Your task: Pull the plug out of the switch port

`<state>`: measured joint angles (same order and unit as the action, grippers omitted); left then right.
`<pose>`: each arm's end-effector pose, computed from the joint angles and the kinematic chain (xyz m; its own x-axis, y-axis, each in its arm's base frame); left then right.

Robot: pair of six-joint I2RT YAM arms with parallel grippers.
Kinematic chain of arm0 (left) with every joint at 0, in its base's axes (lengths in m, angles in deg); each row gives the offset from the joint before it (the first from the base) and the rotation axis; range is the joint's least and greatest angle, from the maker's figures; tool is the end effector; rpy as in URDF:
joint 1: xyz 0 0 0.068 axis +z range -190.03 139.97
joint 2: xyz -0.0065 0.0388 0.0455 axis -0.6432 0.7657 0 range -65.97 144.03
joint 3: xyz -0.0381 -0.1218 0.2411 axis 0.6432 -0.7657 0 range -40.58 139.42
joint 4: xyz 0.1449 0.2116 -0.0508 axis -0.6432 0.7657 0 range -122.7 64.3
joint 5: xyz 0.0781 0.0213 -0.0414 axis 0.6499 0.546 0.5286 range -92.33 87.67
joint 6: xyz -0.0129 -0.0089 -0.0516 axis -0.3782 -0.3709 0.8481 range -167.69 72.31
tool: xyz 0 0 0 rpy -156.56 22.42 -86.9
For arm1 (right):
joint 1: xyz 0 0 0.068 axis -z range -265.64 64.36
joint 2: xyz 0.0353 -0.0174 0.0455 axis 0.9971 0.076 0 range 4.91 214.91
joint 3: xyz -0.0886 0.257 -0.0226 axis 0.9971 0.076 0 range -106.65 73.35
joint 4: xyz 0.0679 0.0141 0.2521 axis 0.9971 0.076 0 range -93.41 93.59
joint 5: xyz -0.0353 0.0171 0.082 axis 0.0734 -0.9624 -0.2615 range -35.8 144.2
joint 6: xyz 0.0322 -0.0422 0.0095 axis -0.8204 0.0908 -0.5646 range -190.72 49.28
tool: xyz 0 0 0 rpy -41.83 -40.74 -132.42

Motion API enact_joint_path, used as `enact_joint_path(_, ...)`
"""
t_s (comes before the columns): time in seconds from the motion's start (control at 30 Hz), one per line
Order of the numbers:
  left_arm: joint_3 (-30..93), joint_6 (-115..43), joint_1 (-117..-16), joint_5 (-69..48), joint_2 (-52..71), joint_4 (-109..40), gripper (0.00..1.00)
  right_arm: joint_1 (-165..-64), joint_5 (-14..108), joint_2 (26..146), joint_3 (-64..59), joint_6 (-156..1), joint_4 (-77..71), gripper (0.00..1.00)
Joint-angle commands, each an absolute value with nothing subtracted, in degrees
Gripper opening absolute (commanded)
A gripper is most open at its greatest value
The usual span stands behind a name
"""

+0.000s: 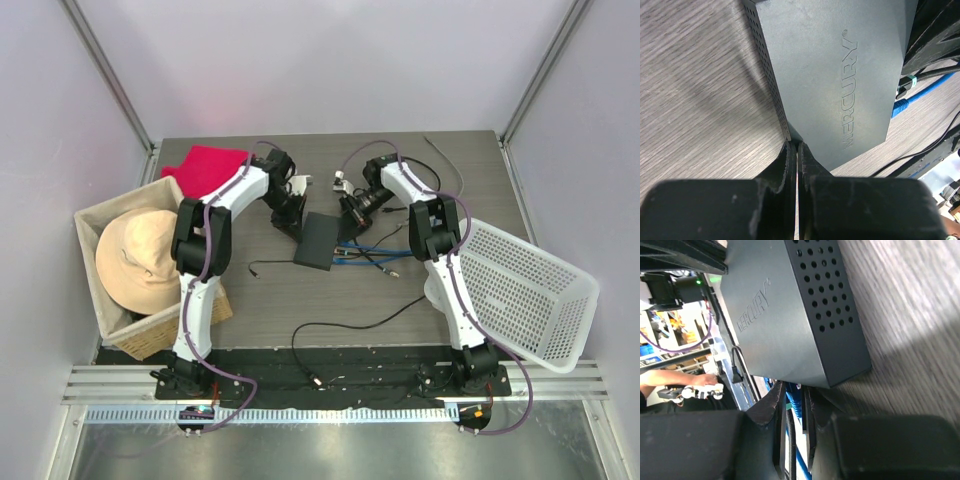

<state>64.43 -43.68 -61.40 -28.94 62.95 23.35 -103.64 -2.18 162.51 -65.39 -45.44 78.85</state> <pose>0.4156 -0.1797 0.1703 -0.9426 0.3016 -0.1431 0.3334 0.8273 -0.4522 0.4638 0.1818 0.0998 -0.8360 -0.5202 -0.1744 -0.4150 0.3915 0.8213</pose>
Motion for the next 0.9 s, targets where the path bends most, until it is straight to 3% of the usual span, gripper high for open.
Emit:
enact_joint_path(0.0, 62.95, -46.20, -63.41, -23.25, 67.45, 19.33, 0.00, -104.01, 10.70, 161.27, -57.36, -42.77, 70.07, 0.02)
enact_joint_path(0.27, 62.77, -46.37, -63.68, -22.90, 67.27, 19.42, 0.00, -103.48, 12.45, 160.92, -59.63, -50.24, 61.72, 0.01)
enact_joint_path(0.57, 62.77, -46.46, -63.68, -22.99, 67.27, 19.51, 0.00, -99.18, 12.98, 155.04, -57.79, -44.54, 66.54, 0.02)
enact_joint_path(0.87, 63.74, -46.02, -63.15, -24.22, 68.32, 19.51, 0.00, -91.10, 17.00, 149.40, -69.65, -46.72, 60.52, 0.01)
